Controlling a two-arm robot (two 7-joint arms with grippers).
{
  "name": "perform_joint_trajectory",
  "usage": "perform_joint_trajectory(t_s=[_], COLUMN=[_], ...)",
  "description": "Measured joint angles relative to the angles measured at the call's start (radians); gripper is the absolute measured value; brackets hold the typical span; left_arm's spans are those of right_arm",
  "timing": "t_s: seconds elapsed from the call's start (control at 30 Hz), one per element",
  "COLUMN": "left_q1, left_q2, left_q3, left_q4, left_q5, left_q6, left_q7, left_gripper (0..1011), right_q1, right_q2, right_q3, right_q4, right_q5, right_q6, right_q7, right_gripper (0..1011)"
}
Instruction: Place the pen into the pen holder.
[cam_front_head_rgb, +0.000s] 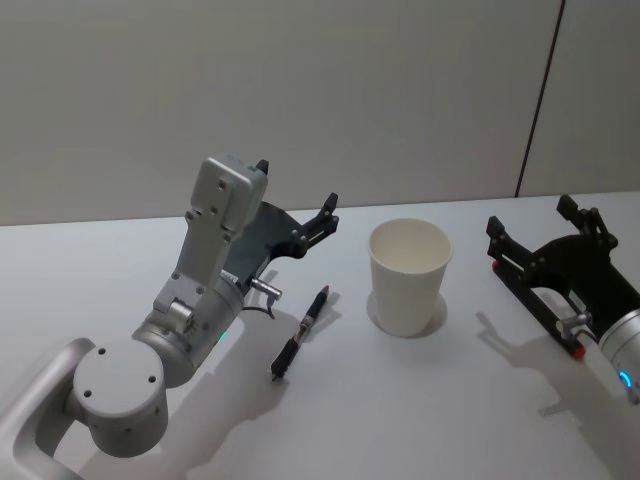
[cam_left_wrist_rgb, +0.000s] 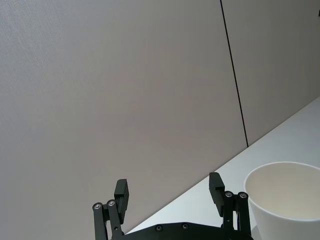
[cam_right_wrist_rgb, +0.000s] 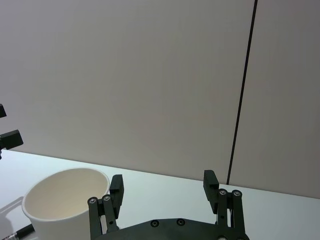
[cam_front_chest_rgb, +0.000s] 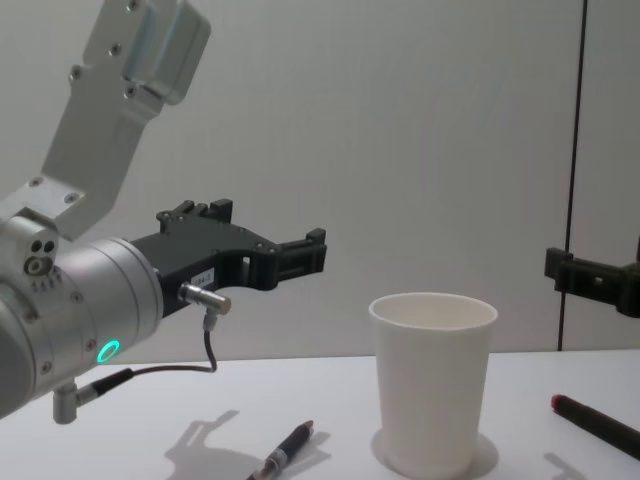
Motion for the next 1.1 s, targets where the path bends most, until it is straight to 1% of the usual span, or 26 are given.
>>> perform_joint_trajectory(t_s=[1.1], left_q1=[0.0], left_q2=[0.0], left_q3=[0.0], left_q4=[0.0], left_q5=[0.0], left_q6=[0.0], left_q7=[0.0], left_gripper=[1001], right_q1=[0.0], right_q2=[0.0], right_q3=[0.0], right_q4=[0.0], right_q5=[0.0], right_q6=[0.0], right_q7=[0.0], right_gripper=[1001])
